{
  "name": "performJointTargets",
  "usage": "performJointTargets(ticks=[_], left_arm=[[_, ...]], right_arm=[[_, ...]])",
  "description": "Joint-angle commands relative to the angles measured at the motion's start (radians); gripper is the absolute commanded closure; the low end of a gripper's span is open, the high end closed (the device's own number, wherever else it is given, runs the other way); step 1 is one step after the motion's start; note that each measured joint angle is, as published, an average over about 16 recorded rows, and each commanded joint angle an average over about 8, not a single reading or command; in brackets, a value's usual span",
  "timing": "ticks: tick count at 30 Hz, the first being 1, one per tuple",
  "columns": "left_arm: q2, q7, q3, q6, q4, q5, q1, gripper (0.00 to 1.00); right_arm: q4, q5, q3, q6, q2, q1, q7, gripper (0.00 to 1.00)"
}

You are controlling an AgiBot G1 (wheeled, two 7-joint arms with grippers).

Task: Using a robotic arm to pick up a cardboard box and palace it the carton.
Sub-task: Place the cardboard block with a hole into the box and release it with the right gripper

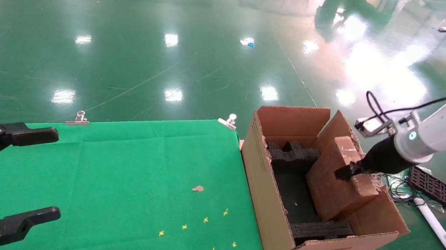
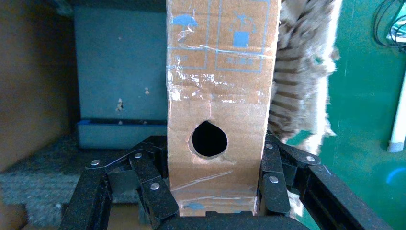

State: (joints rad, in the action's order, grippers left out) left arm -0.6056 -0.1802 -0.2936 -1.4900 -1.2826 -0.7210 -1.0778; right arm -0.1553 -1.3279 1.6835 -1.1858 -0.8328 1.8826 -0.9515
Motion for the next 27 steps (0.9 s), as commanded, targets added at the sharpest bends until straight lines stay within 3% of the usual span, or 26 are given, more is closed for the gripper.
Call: performJointTargets(ticks=[1, 11, 12, 19, 20, 27], left_arm=[[0.0, 0.0, 0.0, 0.0, 0.0, 0.0, 0.0, 0.0], [0.0, 0.0, -0.001, 0.0, 0.0, 0.0, 0.0, 0.0], [0.0, 0.0, -0.001, 0.0, 0.0, 0.001, 0.0, 0.0], [0.0, 0.001, -0.001, 0.0, 0.0, 0.001, 0.0, 0.0], [0.0, 0.001, -0.001, 0.001, 0.0, 0.001, 0.0, 0.0], [0.001, 0.001, -0.002, 0.001, 0.0, 0.001, 0.0, 0.0]], right_arm=[[0.014, 0.01, -0.005, 0.019, -0.009, -0.028, 0.004, 1.0], [0.051, 0.09, -0.057, 0.117, -0.012, -0.157, 0.08, 0.99], [0.053, 0.099, -0.063, 0.121, -0.009, -0.164, 0.09, 0.91], [0.07, 0.129, -0.084, 0.113, 0.002, -0.171, 0.148, 0.05], [0.074, 0.128, -0.083, 0.111, 0.001, -0.168, 0.152, 0.0], [0.1, 0.116, -0.076, 0.096, -0.014, -0.149, 0.16, 0.0]])
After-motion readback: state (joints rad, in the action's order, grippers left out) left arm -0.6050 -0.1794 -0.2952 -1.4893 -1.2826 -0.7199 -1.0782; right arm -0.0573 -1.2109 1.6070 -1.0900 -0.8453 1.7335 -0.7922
